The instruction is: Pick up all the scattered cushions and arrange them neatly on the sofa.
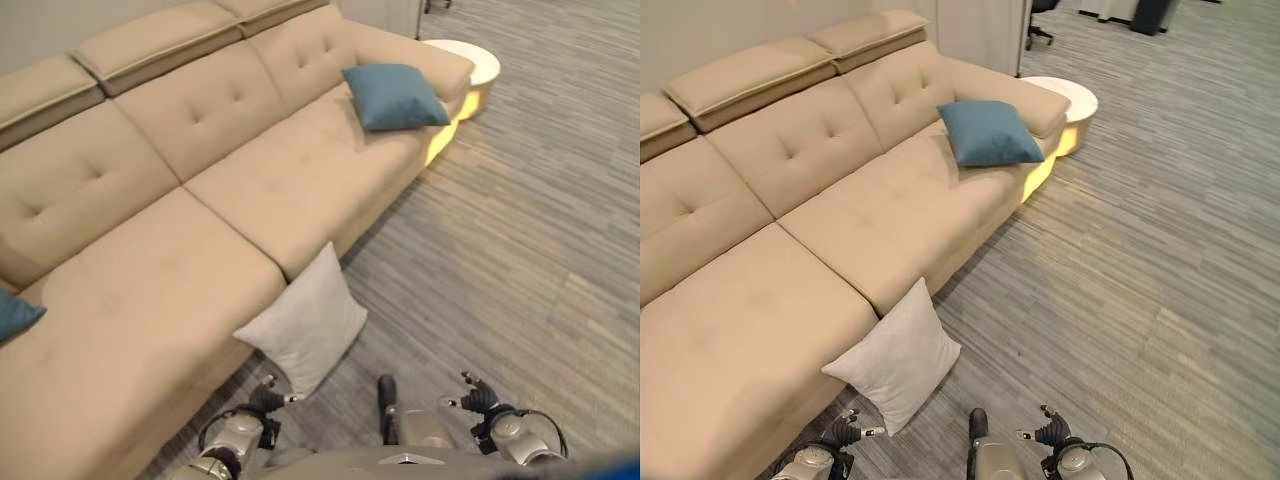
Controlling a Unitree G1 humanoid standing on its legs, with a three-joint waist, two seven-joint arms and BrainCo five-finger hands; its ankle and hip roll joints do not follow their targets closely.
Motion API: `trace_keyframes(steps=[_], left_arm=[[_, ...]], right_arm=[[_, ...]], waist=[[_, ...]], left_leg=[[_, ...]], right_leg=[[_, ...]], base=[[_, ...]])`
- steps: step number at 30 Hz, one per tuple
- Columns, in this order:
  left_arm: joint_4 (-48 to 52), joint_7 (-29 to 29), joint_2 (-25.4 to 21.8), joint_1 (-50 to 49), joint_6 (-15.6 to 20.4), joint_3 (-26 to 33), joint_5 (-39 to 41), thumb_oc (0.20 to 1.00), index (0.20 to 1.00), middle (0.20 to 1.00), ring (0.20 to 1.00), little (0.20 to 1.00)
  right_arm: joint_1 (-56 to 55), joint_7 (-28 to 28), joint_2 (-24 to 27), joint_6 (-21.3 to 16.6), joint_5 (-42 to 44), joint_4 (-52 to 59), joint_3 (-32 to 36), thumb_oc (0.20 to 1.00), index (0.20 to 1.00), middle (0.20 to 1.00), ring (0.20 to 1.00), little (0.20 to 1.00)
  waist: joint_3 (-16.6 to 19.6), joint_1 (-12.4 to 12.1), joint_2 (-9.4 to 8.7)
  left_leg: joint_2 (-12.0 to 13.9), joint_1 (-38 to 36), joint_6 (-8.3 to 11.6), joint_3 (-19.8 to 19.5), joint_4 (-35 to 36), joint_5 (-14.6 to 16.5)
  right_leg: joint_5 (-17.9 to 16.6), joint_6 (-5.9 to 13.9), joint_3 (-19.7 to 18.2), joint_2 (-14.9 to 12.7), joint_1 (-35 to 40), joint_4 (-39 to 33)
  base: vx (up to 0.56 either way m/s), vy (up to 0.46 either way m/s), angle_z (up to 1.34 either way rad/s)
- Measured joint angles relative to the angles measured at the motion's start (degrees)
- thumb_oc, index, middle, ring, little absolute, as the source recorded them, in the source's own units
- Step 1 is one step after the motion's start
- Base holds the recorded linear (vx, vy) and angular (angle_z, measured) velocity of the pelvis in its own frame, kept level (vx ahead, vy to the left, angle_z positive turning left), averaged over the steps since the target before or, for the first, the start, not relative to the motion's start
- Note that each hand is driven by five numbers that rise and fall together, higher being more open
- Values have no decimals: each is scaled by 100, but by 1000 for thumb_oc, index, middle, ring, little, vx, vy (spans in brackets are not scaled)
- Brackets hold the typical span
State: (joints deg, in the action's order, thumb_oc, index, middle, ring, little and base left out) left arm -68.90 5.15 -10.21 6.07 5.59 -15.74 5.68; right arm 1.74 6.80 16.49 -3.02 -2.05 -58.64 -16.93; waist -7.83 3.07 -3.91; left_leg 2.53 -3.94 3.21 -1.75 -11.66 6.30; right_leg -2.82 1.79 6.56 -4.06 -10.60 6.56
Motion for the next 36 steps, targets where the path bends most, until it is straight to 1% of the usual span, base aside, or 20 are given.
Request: trace_keyframes(steps=[1,2,3,4,6,7,8,11,12,15,16,18,20,22,23,27,29,31,32,36], left_arm=[[10,-10,-6,84,1,-13,0,1000,1000,1000,1000,1000],[35,-7,-12,97,10,-4,0,1000,1000,1000,1000,1000],[38,-18,-18,53,-24,-7,34,1000,1000,1000,1000,1000],[40,-18,-65,60,-20,0,64,1000,1000,1000,1000,1000],[45,-25,-72,83,-15,-7,80,1000,1000,1000,1000,1000],[75,-26,-59,178,-2,-7,84,1000,1000,1000,1000,1000],[61,-26,-57,121,-21,-8,83,1000,1000,1000,1000,1000],[43,-33,-60,43,-45,-8,83,1000,1000,1000,1000,1000],[32,-29,-58,-5,-35,1,84,1000,1000,1000,1000,1000],[-2,-38,-63,-108,-39,15,166,1000,1000,1000,1000,1000],[8,-37,-81,-113,-42,58,171,1000,1000,1000,1000,1000],[18,-29,-136,-85,-39,58,171,1000,1000,1000,1000,1000],[40,-25,-224,-35,-37,61,171,1000,1000,1000,1000,1000],[80,-23,-309,28,-34,61,172,1000,1000,1000,1000,1000],[86,-16,-359,45,-31,63,173,1000,1000,1000,1000,1000],[113,6,-501,112,-23,67,185,1000,1000,1000,1000,1000],[112,8,-492,53,-26,54,185,1000,1000,1000,1000,1000],[121,3,-500,-9,-21,44,193,1000,1000,1000,1000,1000],[128,1,-442,-54,-23,35,198,1000,1000,1000,1000,1000],[201,-20,-262,-309,-4,19,200,1000,1000,1000,1000,1000]], right_arm=[[-73,-2,-19,-19,1,56,-2,1000,1000,1000,1000,1000],[-80,-5,-33,-29,1,57,-30,1000,1000,1000,1000,1000],[-79,1,-12,-42,16,20,-161,1000,1000,1000,1000,1000],[-120,3,-32,-52,24,-28,-185,1000,1000,1000,1000,1000],[-149,5,-34,-55,42,-98,-178,1000,1000,1000,1000,1000],[-162,0,-8,-48,71,-143,-174,1000,1000,1000,1000,1000],[-170,-2,-14,-47,72,-160,-176,1000,1000,1000,1000,1000],[-173,0,-27,-48,74,-244,-178,1000,1000,1000,1000,1000],[-211,-8,-19,-40,73,-375,-177,1000,1000,1000,1000,1000],[-239,-9,-1,-40,70,-353,-156,1000,1000,1000,1000,1000],[-261,-16,-1,-37,67,-324,-162,1000,1000,1000,1000,1000],[-319,-21,-3,-32,66,-211,-160,1000,1000,1000,1000,1000],[-363,-34,4,-40,65,37,-158,1000,1000,1000,1000,1000],[-359,-59,18,-38,66,278,-159,1000,1000,1000,1000,1000],[-375,-64,0,-80,66,497,-165,1000,1000,1000,1000,1000],[-232,-130,-28,-98,67,438,-176,1000,1000,1000,1000,1000],[-126,-139,-28,-98,66,424,-175,1000,1000,1000,1000,1000],[-88,-140,-32,-103,66,482,-168,1000,1000,1000,1000,1000],[-185,-140,-25,-103,66,443,-163,1000,1000,1000,1000,1000],[-106,-140,15,-94,63,384,-162,1000,1000,1000,1000,1000]], waist=[[-15,39,-181],[-14,-15,-270],[-49,-80,-364],[-1,-78,-421],[32,-38,-463],[-42,-27,-385],[-31,-3,-341],[-3,131,-305],[25,58,-297],[113,52,-143],[130,28,-113],[183,55,-72],[181,79,-83],[141,62,-56],[135,117,-36],[100,66,-12],[96,50,-27],[64,64,-120],[69,71,-167],[75,-81,92]], left_leg=[[-22,528,195,250,-797,-163],[10,650,224,387,-1075,-287],[293,984,282,777,-1752,-518],[487,1052,210,1265,-1782,-436],[624,1022,160,1867,-893,-412],[650,1021,174,2037,-104,-530],[667,999,166,2052,163,-574],[655,1042,235,2624,673,-673],[509,1073,184,2704,841,-693],[433,988,105,2332,792,-689],[320,831,-172,2304,904,-597],[229,715,-346,2285,1064,-644],[39,579,-521,2300,1150,-589],[-137,405,-657,2206,1241,-529],[-220,339,-701,2092,1273,-540],[-281,206,-788,1681,1383,-516],[-277,167,-817,1591,1387,-496],[-316,56,-813,1356,1407,-497],[-344,-40,-762,1256,1422,-466],[103,50,-501,1097,1305,-425]], right_leg=[[29,-101,205,-79,120,-125],[36,-105,184,-61,168,-190],[37,-196,338,31,541,-538],[12,-248,507,38,703,-769],[19,-255,711,63,858,-1032],[25,-263,743,149,896,-1063],[29,-270,785,199,914,-1072],[162,-196,986,248,1063,-1221],[274,-152,973,266,1096,-1214],[257,-208,989,380,1146,-1085],[453,-150,955,306,1035,-675],[792,-144,893,182,814,-27],[1089,29,727,-92,550,810],[1259,217,217,-246,193,1754],[1427,434,-150,-329,-5,2225],[1371,598,-588,-351,-22,1250],[1004,618,-596,-395,-89,802],[391,685,-606,-404,88,104],[96,430,-603,-407,208,5],[-33,259,-340,-41,564,-484]], base=[[81,-185,108],[181,-146,84],[228,-66,54],[192,-15,70],[144,42,73],[311,112,47],[252,93,29],[240,134,23],[242,199,-6],[259,254,-27],[154,159,-19],[101,90,-7],[138,100,14],[160,53,37],[218,9,51],[126,-52,58],[59,-69,38],[9,-81,60],[-26,-113,44],[-58,-218,18]])
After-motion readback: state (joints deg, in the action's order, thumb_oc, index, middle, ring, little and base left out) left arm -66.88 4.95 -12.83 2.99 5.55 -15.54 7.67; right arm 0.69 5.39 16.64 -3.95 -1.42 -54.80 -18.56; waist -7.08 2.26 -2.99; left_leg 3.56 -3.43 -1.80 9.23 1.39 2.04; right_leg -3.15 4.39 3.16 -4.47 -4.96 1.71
